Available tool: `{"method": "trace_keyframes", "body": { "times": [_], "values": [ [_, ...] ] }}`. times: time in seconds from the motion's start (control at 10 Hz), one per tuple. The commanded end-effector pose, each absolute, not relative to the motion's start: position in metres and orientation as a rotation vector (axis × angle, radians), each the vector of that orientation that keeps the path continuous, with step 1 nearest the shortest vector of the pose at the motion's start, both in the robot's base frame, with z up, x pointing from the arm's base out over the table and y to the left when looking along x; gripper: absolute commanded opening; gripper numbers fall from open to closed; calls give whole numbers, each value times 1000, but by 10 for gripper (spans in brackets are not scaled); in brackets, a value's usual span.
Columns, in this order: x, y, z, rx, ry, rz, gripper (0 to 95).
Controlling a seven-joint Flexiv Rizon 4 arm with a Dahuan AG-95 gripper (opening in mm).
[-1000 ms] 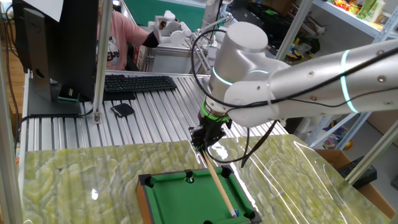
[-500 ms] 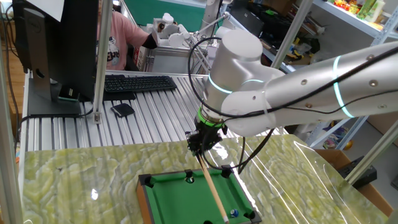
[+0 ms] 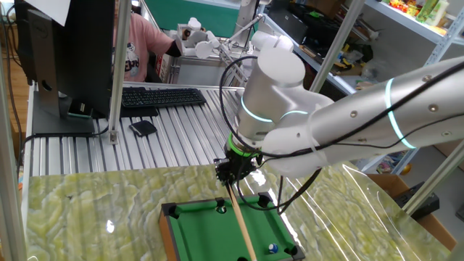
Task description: Hit the pool ball
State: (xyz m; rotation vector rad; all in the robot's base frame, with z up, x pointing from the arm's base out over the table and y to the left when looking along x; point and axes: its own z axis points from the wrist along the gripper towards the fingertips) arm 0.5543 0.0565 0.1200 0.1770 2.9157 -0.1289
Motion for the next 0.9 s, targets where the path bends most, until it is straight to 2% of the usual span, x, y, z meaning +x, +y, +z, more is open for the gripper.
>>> {"method": "trace_keyframes", "body": {
  "times": [0.1, 0.9],
  "values": [
    [554, 56, 119, 182, 2909, -132, 0],
    [554, 57, 114, 195, 2896, -126, 0]
  ]
}}
